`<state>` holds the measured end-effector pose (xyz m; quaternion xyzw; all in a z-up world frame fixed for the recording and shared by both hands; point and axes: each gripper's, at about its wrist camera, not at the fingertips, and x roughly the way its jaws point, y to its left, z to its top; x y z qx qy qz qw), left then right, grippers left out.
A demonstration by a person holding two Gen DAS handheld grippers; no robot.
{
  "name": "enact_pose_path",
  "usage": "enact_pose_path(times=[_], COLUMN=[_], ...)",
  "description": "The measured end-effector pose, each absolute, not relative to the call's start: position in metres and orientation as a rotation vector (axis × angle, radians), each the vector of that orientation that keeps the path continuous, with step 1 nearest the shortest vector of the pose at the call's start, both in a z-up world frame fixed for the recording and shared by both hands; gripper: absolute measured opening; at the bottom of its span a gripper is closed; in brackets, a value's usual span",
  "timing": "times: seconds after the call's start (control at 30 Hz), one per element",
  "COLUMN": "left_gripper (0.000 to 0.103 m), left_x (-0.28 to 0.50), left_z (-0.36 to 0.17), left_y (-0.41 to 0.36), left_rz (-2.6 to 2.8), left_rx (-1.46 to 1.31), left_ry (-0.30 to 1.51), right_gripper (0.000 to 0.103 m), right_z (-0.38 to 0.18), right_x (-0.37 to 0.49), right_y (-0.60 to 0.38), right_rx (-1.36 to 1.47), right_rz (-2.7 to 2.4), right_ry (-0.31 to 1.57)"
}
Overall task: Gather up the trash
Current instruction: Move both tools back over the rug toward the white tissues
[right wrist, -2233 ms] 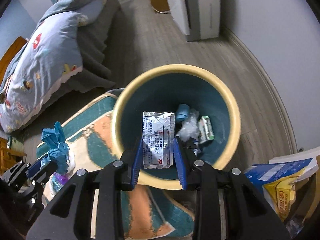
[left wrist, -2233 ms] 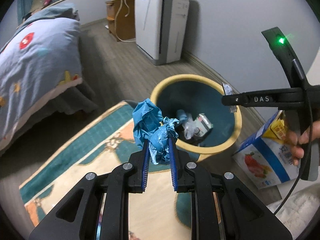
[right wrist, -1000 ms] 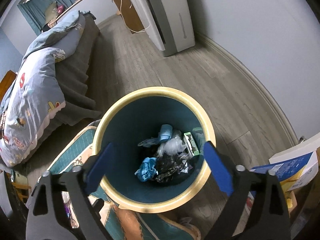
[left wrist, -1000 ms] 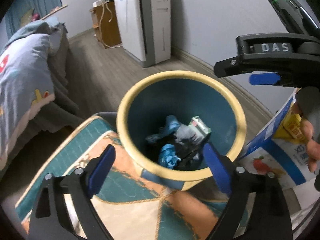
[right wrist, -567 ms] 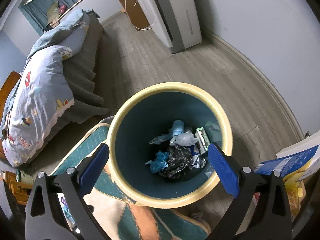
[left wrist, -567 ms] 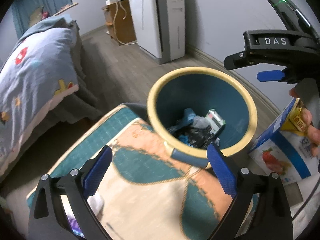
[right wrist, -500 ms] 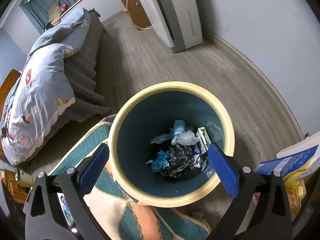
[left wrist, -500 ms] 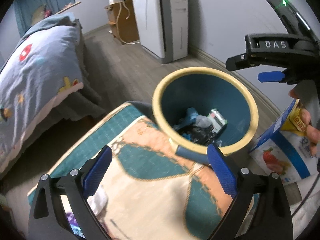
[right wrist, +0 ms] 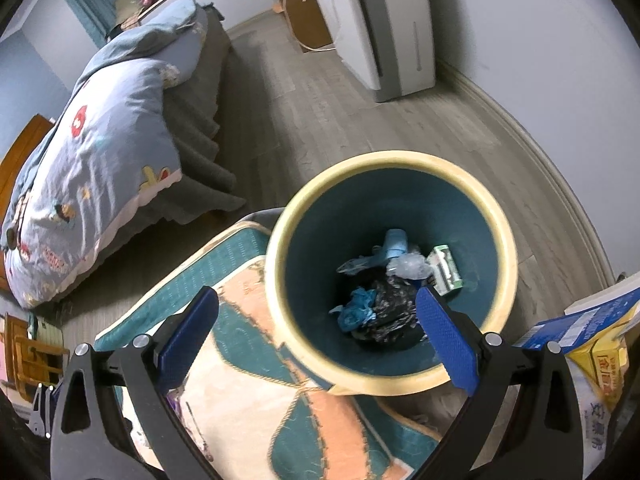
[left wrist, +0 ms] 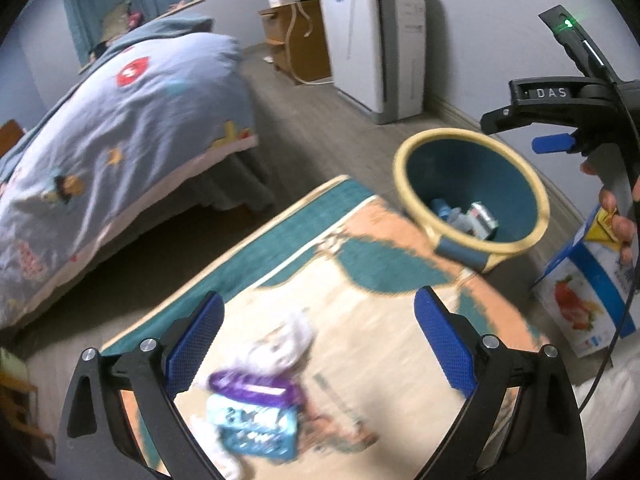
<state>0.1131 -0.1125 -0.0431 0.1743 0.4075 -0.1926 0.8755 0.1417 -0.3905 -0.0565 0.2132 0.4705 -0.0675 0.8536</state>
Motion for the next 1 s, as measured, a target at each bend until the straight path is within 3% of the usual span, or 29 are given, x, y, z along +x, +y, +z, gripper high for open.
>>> enact_pose_path(times=[0.43, 1.0], left_gripper=[0.095, 0.095], left_x=[0.099, 0.084], left_z=[-0.04, -0.082], left_y=[-0.004, 0.086], left_rz=[-0.275, -0.073], left_rx=[0.271, 0.054], left_ry=[0.887, 0.99], right_gripper=[0.097, 0.097], right_z=[-0.056, -0.09], right_x=[0.153, 0.163], right_y=[-0.288, -0.156], right_rx=[0.262, 0.023], right_rz=[-0.025, 0.133], right_ry=[1.035, 1.132])
